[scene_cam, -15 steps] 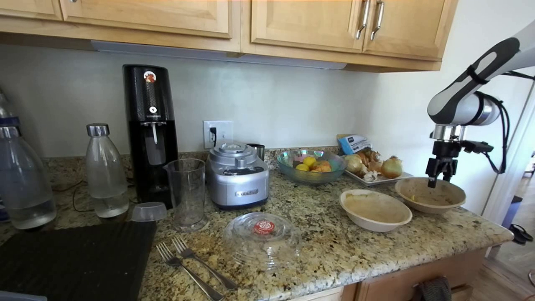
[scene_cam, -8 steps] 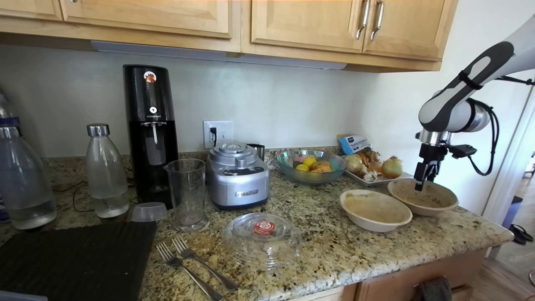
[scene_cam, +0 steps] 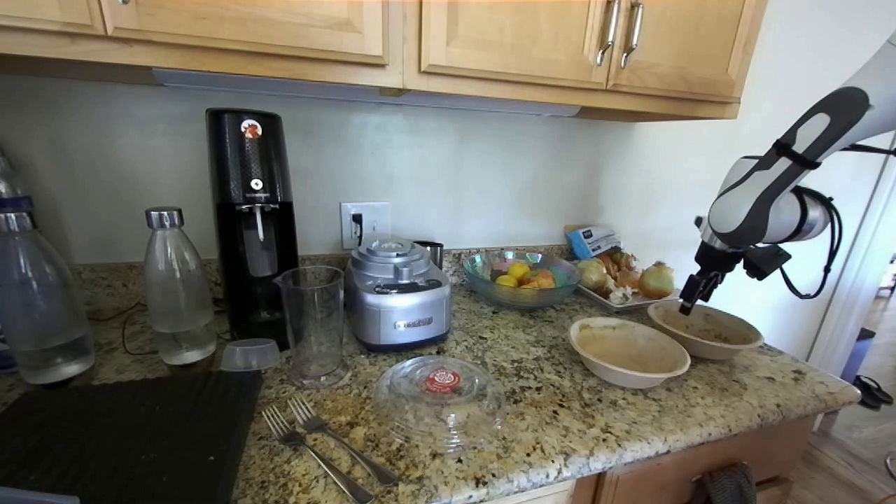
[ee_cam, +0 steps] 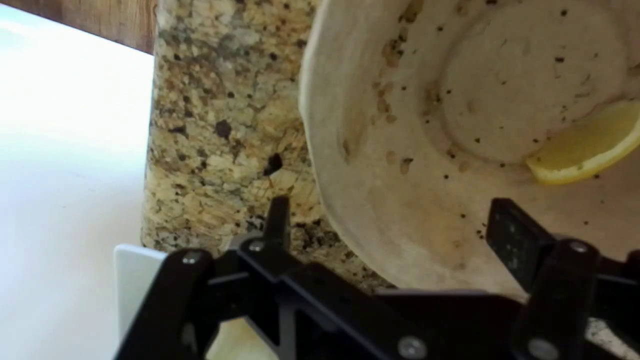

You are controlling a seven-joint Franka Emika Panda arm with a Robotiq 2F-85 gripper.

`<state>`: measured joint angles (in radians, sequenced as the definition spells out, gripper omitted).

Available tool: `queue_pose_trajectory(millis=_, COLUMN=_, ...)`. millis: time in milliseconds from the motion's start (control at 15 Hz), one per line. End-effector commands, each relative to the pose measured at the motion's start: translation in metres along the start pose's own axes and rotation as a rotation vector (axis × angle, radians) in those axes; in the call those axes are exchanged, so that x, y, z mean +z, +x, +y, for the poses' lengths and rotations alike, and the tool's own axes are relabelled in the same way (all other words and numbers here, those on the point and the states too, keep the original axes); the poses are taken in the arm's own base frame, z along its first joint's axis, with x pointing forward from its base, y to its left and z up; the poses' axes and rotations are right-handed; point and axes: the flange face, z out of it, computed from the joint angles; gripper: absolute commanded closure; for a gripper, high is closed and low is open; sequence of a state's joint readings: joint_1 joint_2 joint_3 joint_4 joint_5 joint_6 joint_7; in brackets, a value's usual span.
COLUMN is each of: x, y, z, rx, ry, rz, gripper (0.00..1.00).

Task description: Unstack the bowls on the counter

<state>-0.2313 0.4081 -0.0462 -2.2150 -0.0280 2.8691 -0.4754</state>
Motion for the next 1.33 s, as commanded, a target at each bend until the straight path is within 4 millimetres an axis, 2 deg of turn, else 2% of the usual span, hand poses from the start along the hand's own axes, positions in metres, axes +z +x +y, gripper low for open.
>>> queue_pose_trajectory(millis=0, x=-0.028, y=-0.010, z=-0.004, rx=0.002, ry=-0.050, rz=0.081, gripper=0.00)
queue_pose_trajectory(millis=267, x=-0.059, y=-0.007, z=0.005, rx=-0.001, ry=-0.075, rz=0.081, gripper=0.00)
queue_pose_trajectory(millis=533, x=-0.103, y=-0.006, z=0.018, rx=-0.004, ry=-0.059, rz=0.015, gripper=0.00)
queue_pose_trajectory(millis=933, x=-0.161, y=-0.003, z=0.024, rx=0.017, ry=-0.022, rz=-0.017, gripper=0.00)
queue_pose_trajectory(millis=1067, x=-0.174, y=-0.003, z=0.026, rx=0.037, ry=-0.024, rz=-0.020, gripper=0.00)
queue_pose_trajectory(millis=1133, x=-0.158, y=0.004, z=0.026, rx=0.013, ry=-0.032, rz=-0.011, gripper=0.00)
queue_pose_trajectory(millis=1267, x=-0.167, y=0.003, z=0.027, rx=0.017, ry=-0.033, rz=-0.010, gripper=0.00)
